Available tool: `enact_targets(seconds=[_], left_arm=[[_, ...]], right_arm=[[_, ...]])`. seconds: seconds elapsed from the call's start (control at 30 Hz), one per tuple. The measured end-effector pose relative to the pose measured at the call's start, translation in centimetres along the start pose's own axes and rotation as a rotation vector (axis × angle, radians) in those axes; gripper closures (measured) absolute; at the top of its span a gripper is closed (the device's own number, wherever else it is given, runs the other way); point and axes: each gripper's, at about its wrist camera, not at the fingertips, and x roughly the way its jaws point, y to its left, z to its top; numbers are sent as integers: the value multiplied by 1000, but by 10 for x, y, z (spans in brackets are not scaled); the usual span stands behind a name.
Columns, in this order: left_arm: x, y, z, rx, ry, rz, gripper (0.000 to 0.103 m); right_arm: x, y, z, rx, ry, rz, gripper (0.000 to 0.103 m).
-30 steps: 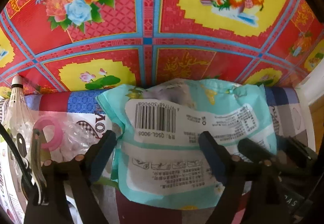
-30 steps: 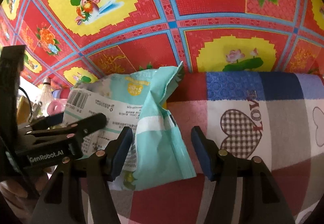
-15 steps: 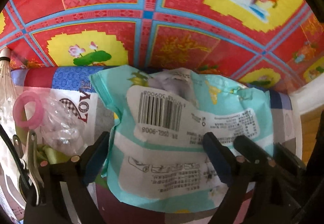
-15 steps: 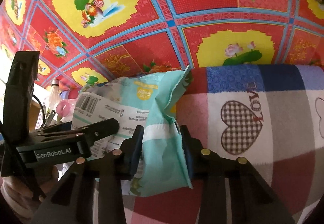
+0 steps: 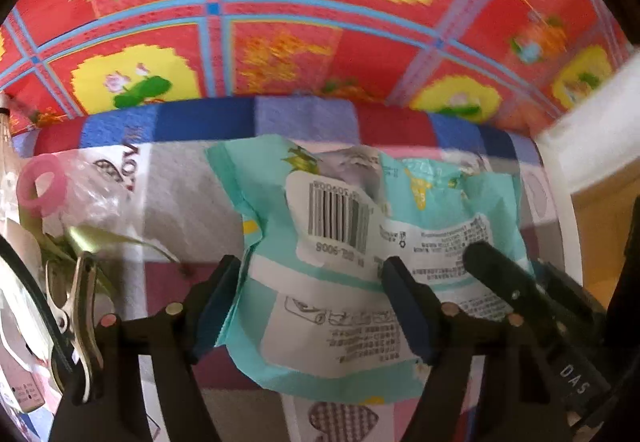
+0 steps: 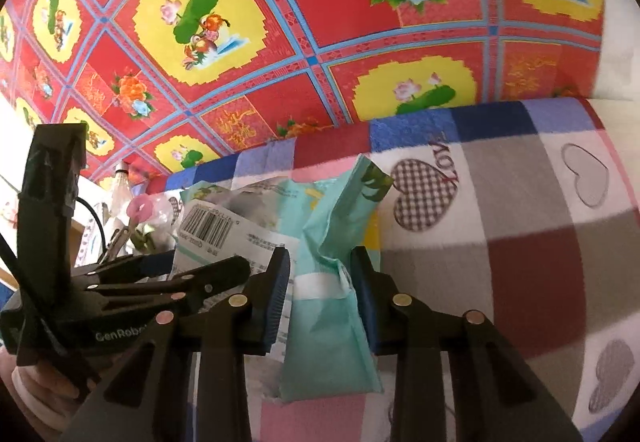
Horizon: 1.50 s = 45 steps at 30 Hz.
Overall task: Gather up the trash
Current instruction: 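Lift the teal wipes packet off the bed with both grippers, then carry the teal wipes packet with both grippers over the red bucket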
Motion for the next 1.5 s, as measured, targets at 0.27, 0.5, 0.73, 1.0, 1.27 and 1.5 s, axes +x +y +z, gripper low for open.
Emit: enact_targets(seconds=[0.27,0.5,0.73,1.0,1.27,1.5], left_arm=[[-1,-22,-30,71,12,-16,29],[-6,-24,-50,87,14,-48,27],[-15,-23,-54,104,15,-39,27],[-26,-30,-65,140,6,-49,32],[-48,-41,-82,210,-22,-83,39],[-70,-47,-101,266,-45,-108,41]], right_arm=[[-17,-10,-24,40,15,-56,69],[-14,-18,-38,69,55,-94,69],[-22,-17,-50,97,31,-71,70],[-49,-10,-63,130,-23,-46,79],[-75,-3,-86,170,-79,-67,79],[-100,7,-110,193,-129,-93,79]])
